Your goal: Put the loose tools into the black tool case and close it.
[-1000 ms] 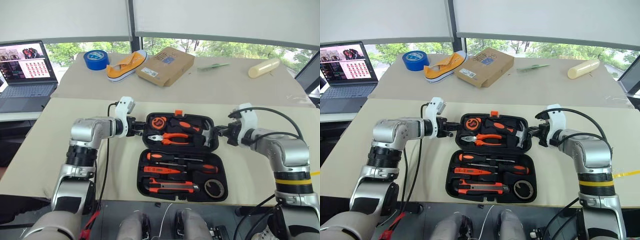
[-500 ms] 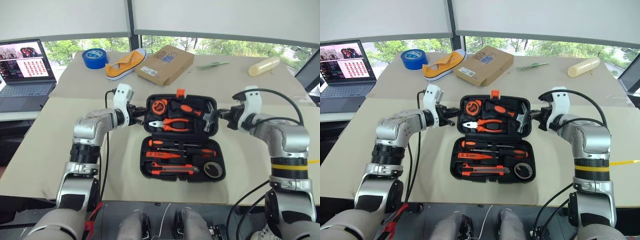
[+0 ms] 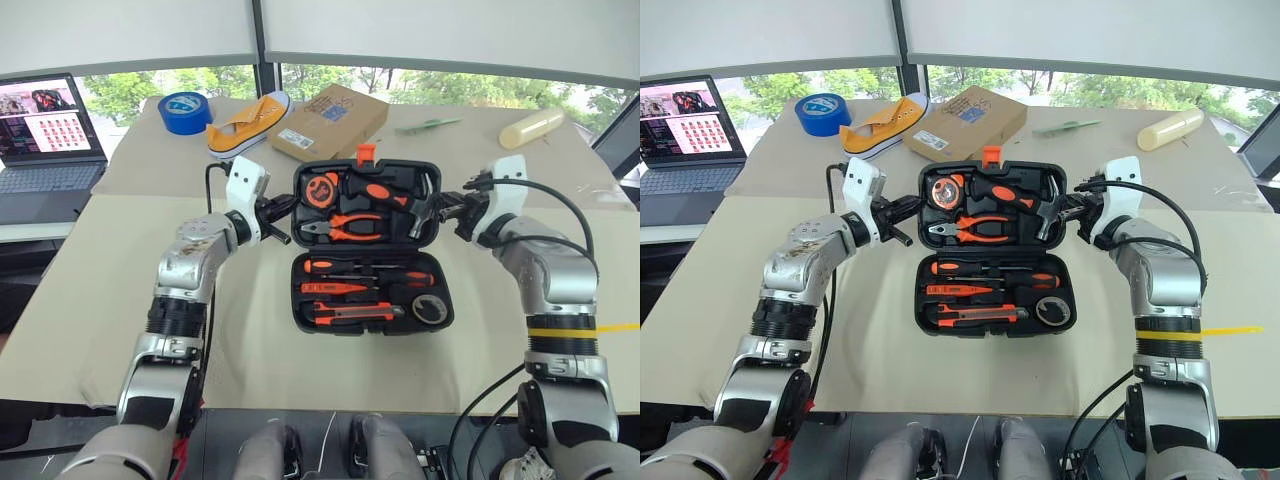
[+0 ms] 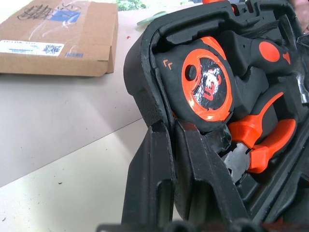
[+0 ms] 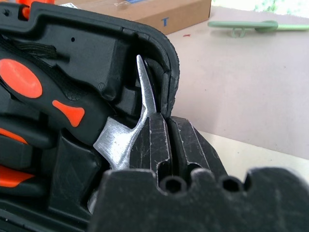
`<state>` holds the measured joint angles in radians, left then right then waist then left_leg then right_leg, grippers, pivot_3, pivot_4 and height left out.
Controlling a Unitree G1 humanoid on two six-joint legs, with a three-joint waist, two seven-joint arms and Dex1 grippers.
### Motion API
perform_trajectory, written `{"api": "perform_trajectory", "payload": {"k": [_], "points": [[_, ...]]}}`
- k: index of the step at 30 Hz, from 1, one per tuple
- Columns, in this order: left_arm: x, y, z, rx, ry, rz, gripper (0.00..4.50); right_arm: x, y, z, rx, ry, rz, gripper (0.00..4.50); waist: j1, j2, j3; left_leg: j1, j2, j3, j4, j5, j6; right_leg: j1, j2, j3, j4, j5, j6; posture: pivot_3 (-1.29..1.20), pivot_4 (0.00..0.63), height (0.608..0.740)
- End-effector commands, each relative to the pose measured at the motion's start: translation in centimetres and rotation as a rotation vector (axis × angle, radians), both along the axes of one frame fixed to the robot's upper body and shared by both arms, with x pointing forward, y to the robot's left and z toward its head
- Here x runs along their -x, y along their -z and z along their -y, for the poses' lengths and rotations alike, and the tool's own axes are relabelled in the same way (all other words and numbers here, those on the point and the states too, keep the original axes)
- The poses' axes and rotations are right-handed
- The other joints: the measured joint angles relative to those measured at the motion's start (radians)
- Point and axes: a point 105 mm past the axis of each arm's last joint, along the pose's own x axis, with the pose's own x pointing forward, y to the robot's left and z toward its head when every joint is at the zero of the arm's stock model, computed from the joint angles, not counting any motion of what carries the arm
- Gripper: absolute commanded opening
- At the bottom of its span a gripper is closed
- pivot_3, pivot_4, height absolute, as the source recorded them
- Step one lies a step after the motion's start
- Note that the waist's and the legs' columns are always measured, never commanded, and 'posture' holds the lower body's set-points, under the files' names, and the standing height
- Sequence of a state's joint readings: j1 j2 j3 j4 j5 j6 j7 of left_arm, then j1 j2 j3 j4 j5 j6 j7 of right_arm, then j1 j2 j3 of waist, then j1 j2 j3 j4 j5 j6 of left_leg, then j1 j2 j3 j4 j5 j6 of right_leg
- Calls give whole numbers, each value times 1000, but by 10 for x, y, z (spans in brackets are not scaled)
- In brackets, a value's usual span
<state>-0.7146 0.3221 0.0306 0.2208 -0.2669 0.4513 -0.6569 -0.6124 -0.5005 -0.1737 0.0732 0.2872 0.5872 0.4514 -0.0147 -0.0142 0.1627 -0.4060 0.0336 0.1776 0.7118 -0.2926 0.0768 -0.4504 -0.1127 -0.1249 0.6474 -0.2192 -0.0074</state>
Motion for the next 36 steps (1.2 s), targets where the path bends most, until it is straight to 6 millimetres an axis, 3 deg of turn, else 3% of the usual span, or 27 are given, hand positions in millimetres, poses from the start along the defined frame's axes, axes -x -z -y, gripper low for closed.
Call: {"api": "perform_trajectory", "payload": {"k": [1,7,13,19,28,31,32,36], "points": [[22,-21,14,35,91,128,18,21,-37,-13,-15,-67,200,2,0,0,0,0,0,0,0,0,0,0,0,0,0,0,0,0,150,731],[37,-24,8,3,61,221,18,57,-32,-20,127,-130,349,2,1,0,0,0,0,0,0,0,0,0,0,1,0,0,0,0,150,731],[56,-14,4,-123,68,325,18,83,-10,-17,295,-197,386,2,0,0,0,2,0,0,0,0,0,1,0,2,-1,0,0,0,150,731],[59,-4,-9,-119,15,280,18,95,2,-16,203,-194,319,2,0,0,0,15,1,0,0,0,0,14,0,3,-4,-1,1,0,150,731],[69,3,-13,-86,-10,229,18,112,10,-27,177,-217,287,2,-1,0,0,17,2,0,0,0,-1,14,0,5,0,-2,-1,0,150,731],[76,8,-18,-68,-25,196,18,126,13,-31,166,-254,273,2,0,0,0,18,2,0,0,0,-1,14,0,5,0,-2,-1,0,150,731],[79,9,-19,-66,-28,188,747,132,13,-32,158,-269,266,715,0,0,-1,18,2,0,0,0,-1,15,0,5,0,-2,-1,0,150,731],[106,22,-42,-60,-73,97,2083,170,22,-27,233,-333,204,1948,-1,0,-1,18,3,0,0,0,-2,14,0,6,0,-2,-1,0,150,731]]}}
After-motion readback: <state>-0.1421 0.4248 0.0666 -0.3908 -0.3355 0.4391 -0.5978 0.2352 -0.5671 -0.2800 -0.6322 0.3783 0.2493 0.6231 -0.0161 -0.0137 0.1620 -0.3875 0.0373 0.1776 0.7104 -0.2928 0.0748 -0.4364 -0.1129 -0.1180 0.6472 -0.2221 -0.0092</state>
